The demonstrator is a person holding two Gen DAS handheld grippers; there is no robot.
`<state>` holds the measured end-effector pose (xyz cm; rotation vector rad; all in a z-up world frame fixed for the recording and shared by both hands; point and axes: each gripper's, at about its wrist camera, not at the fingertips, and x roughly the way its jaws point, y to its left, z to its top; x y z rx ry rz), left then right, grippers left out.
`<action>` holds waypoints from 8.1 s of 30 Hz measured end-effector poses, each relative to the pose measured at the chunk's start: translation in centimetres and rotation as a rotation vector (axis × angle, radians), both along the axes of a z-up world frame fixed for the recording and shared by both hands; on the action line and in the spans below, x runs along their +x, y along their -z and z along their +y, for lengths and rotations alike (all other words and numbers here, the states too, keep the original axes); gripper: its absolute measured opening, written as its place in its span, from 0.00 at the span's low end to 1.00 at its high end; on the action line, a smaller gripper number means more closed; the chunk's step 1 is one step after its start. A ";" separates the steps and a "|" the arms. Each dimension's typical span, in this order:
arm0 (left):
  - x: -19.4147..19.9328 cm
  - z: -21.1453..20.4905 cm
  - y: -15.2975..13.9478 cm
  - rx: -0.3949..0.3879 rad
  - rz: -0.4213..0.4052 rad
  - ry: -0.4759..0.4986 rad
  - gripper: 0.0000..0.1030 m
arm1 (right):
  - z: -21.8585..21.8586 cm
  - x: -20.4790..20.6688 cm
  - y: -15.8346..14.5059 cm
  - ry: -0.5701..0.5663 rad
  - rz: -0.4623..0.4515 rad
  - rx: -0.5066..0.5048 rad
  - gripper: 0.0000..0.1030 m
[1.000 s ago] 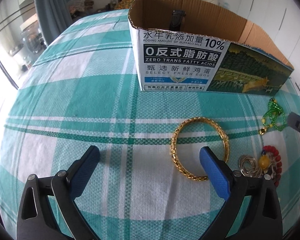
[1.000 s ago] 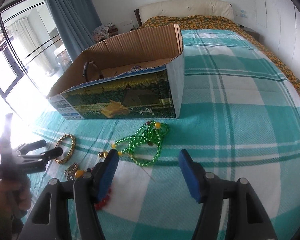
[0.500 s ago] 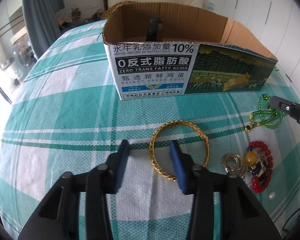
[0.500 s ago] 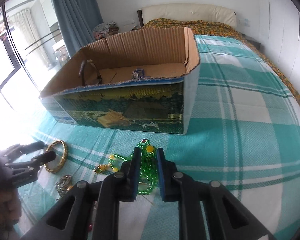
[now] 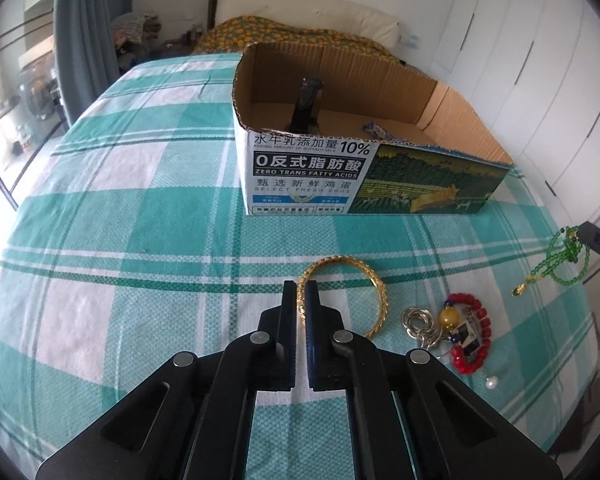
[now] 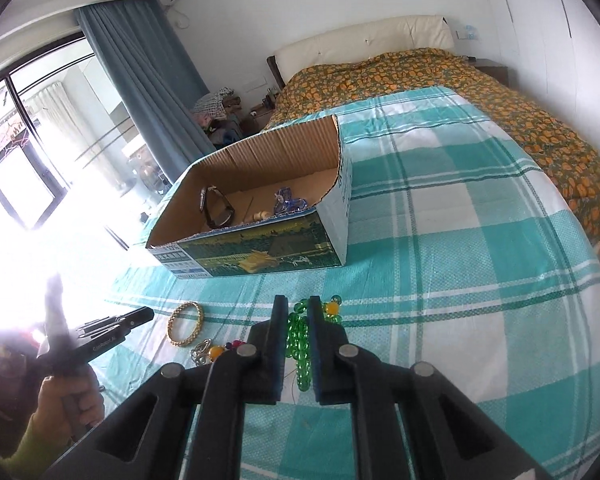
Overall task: Organize jewelry
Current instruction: 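Carry the gold bangle and green necklace over the box and open both tools, then withdraw the left tool from the box while the right tool reaches the red bead bracelet, then grasp the silver keychain with the left tool while the right tool grasps the red bead bracelet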
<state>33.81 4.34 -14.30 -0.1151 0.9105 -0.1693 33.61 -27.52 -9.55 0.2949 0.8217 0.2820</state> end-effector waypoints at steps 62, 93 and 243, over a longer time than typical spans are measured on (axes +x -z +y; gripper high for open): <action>-1.0 -0.3 -0.9 -0.051 0.054 0.020 0.03 | 1.8 -2.1 7.8 -0.069 0.157 -0.213 0.12; 9.0 0.2 -11.1 -0.138 -0.091 0.036 0.03 | 4.1 8.5 -8.0 -0.147 -0.135 -0.072 0.12; -2.7 -8.7 1.2 -0.042 -0.007 0.440 0.14 | -0.8 0.5 7.9 -0.105 0.076 -0.371 0.50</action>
